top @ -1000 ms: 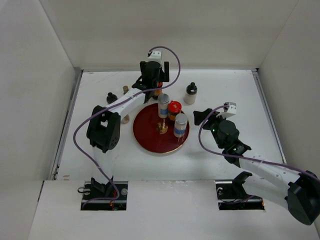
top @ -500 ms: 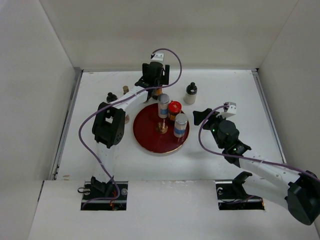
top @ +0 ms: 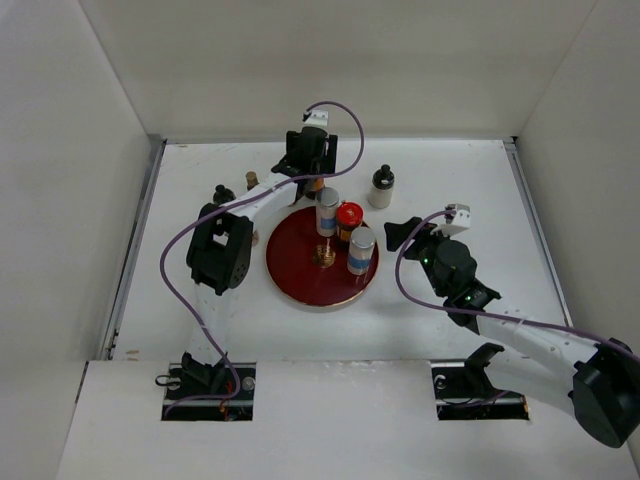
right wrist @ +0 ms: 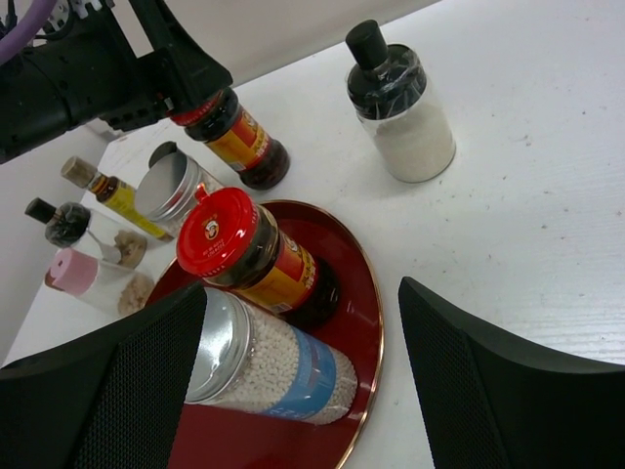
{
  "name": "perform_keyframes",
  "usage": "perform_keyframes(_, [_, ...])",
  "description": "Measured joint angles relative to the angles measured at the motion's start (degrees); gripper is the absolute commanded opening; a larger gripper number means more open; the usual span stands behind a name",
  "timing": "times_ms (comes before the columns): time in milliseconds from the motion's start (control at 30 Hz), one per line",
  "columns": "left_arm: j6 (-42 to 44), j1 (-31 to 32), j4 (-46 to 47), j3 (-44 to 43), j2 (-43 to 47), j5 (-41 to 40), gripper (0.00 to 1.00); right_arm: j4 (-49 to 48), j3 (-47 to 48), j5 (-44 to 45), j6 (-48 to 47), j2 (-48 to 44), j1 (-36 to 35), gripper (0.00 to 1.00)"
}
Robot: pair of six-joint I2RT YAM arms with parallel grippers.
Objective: Organize the condiment bottles
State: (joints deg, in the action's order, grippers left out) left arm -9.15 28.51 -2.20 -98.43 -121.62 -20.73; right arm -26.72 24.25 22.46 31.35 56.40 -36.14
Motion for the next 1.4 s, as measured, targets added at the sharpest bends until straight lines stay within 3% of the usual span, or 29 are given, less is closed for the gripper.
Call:
perform_keyframes(200, [0.0, 0.0, -0.7, 0.0, 0.0, 0.0, 0.7, -0.6, 0.0, -0.1, 0.0, 0.0, 0.0, 0.84])
perform_keyframes(500, [0.0, 0.0, -1.0, 0.0, 0.0, 0.2, 0.6, -0.8, 0.0, -0.1, 0.0, 0.3, 0.0, 0.84])
perform_keyframes(567, [0.0, 0.0, -1.0, 0.0, 0.0, 0.2, 0.61, -0.8, 0.0, -0.1, 0.1, 0.3, 0.0, 0.84])
perform_keyframes(667, [0.0, 0.0, -1.0, 0.1, 0.0, 0.2, 0.69, -0.8, 0.0, -0.3, 0.1, 0.3, 0.0, 0.84])
perform_keyframes(767, [-0.1, 0.0, -1.1, 0.2, 0.0, 0.2, 0.69, -0.8, 0.0, -0.4, 0.2, 0.3, 0.0, 0.84])
perform_keyframes(1067, [-0.2, 0.0, -0.5, 0.9, 0.0, 0.2, 0.45, -0.8, 0.0, -0.5, 0.2, 0.3, 0.0, 0.84])
perform_keyframes(1400, [-0.2, 0.4, 0.2, 0.7, 0.0, 0.2, 0.41, -0.8, 0.0, -0.5, 0.2, 0.3, 0.0, 0.84])
